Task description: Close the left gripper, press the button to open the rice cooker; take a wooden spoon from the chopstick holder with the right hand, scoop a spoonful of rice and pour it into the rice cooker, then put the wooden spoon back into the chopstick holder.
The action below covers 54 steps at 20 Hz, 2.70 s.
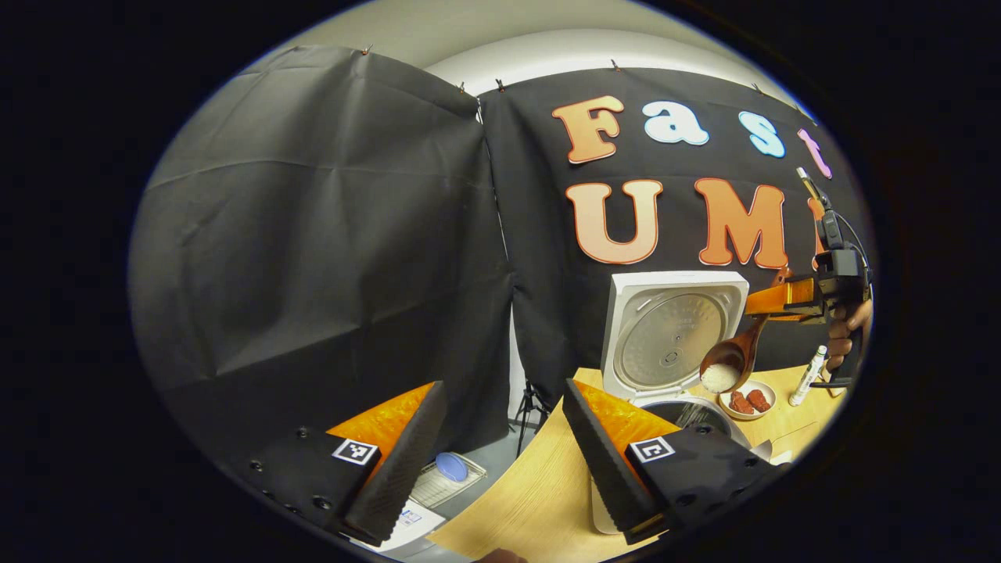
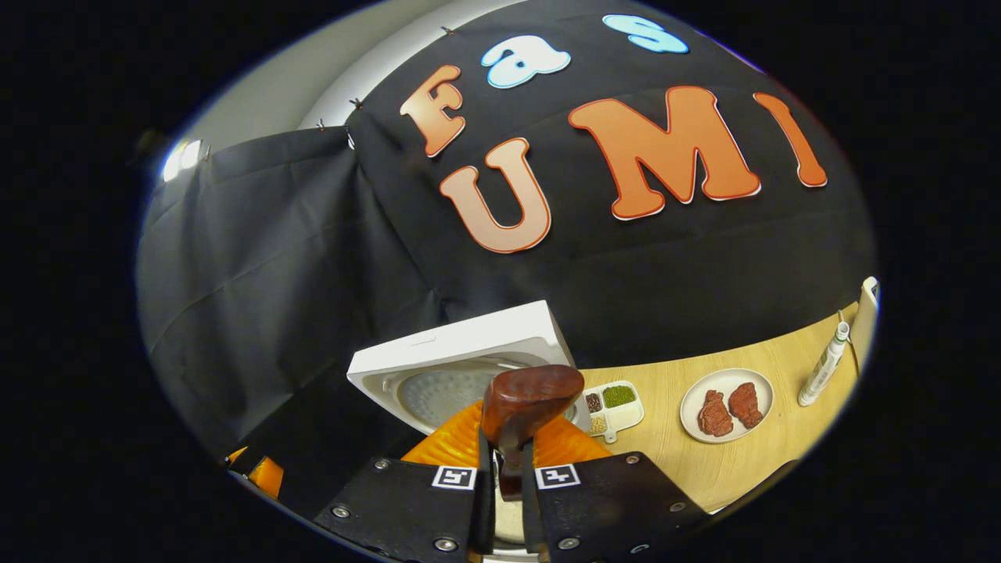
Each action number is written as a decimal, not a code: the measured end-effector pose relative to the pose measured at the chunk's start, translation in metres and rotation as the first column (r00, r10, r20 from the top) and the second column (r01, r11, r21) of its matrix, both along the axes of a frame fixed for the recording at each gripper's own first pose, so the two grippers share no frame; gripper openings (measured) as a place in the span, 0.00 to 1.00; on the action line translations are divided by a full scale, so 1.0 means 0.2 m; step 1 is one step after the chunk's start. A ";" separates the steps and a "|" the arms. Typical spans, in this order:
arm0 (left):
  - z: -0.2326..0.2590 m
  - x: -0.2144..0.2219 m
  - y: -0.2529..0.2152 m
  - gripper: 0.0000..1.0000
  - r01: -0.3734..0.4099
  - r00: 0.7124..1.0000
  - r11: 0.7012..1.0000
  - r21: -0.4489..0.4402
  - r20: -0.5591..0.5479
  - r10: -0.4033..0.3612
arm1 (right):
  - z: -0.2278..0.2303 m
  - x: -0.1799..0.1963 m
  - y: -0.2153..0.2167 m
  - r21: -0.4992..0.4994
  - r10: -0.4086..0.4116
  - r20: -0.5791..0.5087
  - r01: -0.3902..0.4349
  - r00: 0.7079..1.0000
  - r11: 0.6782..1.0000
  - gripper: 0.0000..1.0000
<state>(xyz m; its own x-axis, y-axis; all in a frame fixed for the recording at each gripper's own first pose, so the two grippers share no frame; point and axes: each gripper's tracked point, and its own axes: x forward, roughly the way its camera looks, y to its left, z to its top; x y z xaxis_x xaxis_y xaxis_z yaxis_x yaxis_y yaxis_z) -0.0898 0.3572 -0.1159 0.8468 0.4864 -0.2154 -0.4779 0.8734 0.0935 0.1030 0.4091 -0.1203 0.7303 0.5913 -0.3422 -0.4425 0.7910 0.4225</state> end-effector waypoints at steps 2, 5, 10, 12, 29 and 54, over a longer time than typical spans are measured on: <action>0.00 0.00 0.00 1.00 0.002 1.000 1.000 0.000 0.000 -0.002 | 0.03 -0.01 0.01 -0.001 0.011 0.013 -0.011 1.000 1.000 0.13; -0.01 0.00 0.00 1.00 0.002 1.000 1.000 0.003 0.000 -0.002 | 0.06 -0.01 0.02 -0.031 0.025 0.055 -0.024 0.998 0.999 0.13; -0.02 0.00 0.00 1.00 0.002 1.000 1.000 -0.004 -0.016 -0.002 | 0.10 -0.02 0.06 -0.068 0.062 0.104 -0.055 0.993 0.996 0.13; -0.02 0.01 0.00 1.00 0.004 1.000 1.000 -0.004 -0.018 -0.004 | 0.11 -0.02 0.07 -0.080 0.074 0.120 -0.064 0.990 0.995 0.13; -0.05 0.00 0.01 0.99 -0.021 0.998 1.000 -0.017 -0.061 0.020 | 0.22 -0.10 0.20 -0.316 0.247 0.335 -0.139 0.909 0.938 0.13; 0.10 0.10 -0.52 0.99 0.058 0.998 0.998 0.029 -0.002 -0.058 | 0.13 -0.16 -1.16 -0.102 -0.189 0.127 0.202 0.974 0.974 0.14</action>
<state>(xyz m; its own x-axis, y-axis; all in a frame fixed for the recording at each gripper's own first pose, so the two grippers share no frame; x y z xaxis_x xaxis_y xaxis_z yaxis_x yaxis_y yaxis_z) -0.0700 0.2541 -0.0959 0.8733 0.4428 -0.2030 -0.4267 0.8964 0.1200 0.0706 0.1766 -0.0951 0.8664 0.3952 -0.3051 -0.3153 0.9069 0.2795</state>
